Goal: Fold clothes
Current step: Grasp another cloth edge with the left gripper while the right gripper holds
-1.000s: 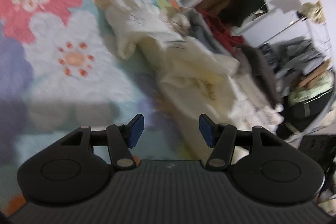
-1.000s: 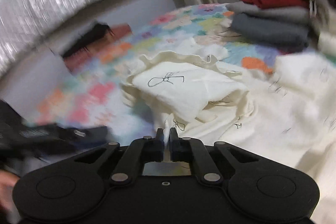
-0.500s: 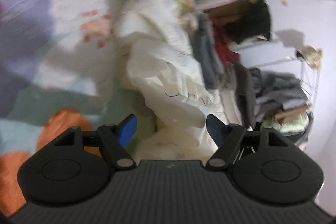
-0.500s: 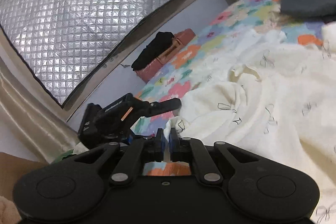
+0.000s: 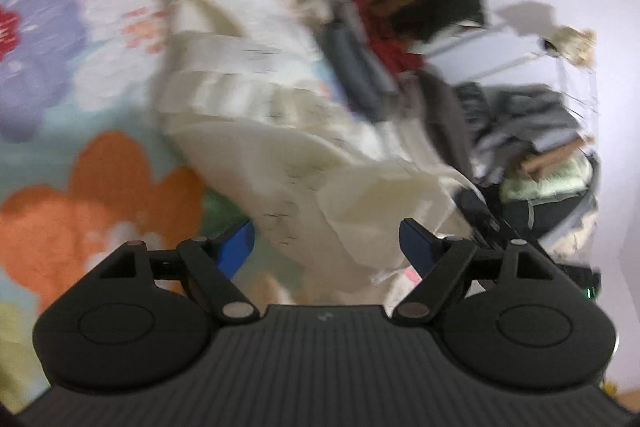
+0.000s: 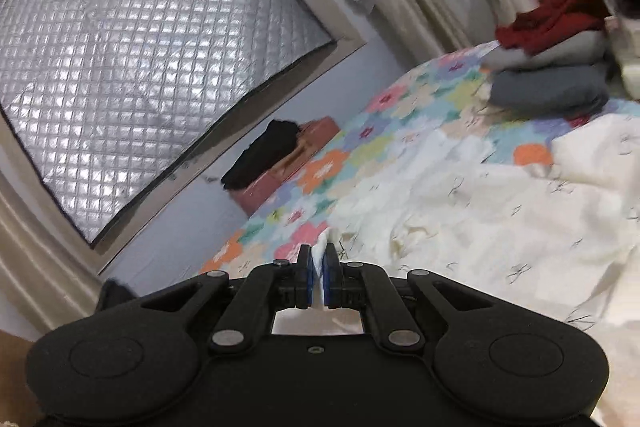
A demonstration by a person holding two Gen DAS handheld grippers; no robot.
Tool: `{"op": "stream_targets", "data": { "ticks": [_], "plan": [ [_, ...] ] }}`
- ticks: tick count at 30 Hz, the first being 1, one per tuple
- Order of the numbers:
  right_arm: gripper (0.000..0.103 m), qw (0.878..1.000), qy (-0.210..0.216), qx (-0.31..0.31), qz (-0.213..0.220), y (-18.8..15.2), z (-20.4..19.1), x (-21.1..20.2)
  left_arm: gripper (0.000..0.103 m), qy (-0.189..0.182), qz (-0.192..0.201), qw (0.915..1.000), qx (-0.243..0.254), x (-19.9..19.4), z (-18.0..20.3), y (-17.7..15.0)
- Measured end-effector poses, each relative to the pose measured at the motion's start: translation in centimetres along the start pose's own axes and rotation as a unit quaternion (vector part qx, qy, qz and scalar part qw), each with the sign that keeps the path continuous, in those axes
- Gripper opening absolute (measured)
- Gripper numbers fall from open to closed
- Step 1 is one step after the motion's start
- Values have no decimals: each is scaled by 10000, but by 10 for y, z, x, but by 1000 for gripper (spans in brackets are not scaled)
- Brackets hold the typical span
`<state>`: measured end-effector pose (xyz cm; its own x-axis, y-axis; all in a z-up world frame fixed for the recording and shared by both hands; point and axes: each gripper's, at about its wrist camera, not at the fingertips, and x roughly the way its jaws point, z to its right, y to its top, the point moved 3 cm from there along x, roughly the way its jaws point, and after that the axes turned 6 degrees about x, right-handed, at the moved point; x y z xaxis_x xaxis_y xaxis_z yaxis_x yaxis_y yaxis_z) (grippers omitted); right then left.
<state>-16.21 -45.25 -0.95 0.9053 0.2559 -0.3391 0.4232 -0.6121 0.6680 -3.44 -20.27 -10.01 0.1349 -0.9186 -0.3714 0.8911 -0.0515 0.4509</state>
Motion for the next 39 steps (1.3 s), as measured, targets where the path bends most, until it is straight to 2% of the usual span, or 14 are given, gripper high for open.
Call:
{"op": "stream_targets", "data": {
  "ticks": [3, 7, 9, 10, 11, 14, 15, 18, 19, 22, 25, 30, 33, 39],
  "plan": [
    [7, 10000, -36, 51, 1, 3, 1, -5, 85, 14, -118, 9977, 665, 14, 22, -8],
    [7, 10000, 23, -4, -26, 2, -1, -7, 82, 846, -266, 9839, 1549, 42, 34, -16],
    [7, 10000, 60, 9, -46, 0, -1, -6, 42, 1330, -247, 9697, 2037, 53, 34, -17],
    [7, 10000, 71, 15, -56, -1, 0, -5, 8, 1516, -249, 9622, 2250, 57, 34, -17],
    [7, 9999, 79, 22, -67, -3, 1, -3, 0, 1614, -232, 9579, 2364, 58, 35, -15],
    [7, 9997, 80, 96, -229, -10, 4, 3, 0, 1669, 254, 9525, 2537, 34, 43, -4],
    [7, 9995, 108, 91, -294, -13, 3, 4, 0, 1779, 468, 9449, 2708, 20, 51, 0],
    [7, 9966, 511, 200, -614, -21, -6, 7, 0, 2472, 1345, 8964, 3426, -49, 93, 2],
    [7, 9946, 665, 185, -772, -26, -11, 8, 0, 2393, 1660, 8923, 3450, -76, 106, 2],
    [7, 9862, 1076, 32, -1257, -41, -32, 14, 0, 2173, 2147, 8947, 3259, -129, 122, -7],
    [7, 9761, 1203, -228, -1798, -69, -49, 28, 0, 2640, 1948, 9009, 2843, -134, 93, -22],
    [7, 9613, 557, -455, -2661, -130, -37, 64, 0, 3471, 585, 9243, 1477, -111, -2, -33],
    [7, 9574, 551, -336, -2813, -146, -37, 73, 0, 3120, 852, 9395, 1132, -127, -11, -26],
    [7, 9583, 888, -494, -2671, -141, -70, 65, 1, 2888, 1572, 9341, 1392, -151, 26, -24]
  ]
}}
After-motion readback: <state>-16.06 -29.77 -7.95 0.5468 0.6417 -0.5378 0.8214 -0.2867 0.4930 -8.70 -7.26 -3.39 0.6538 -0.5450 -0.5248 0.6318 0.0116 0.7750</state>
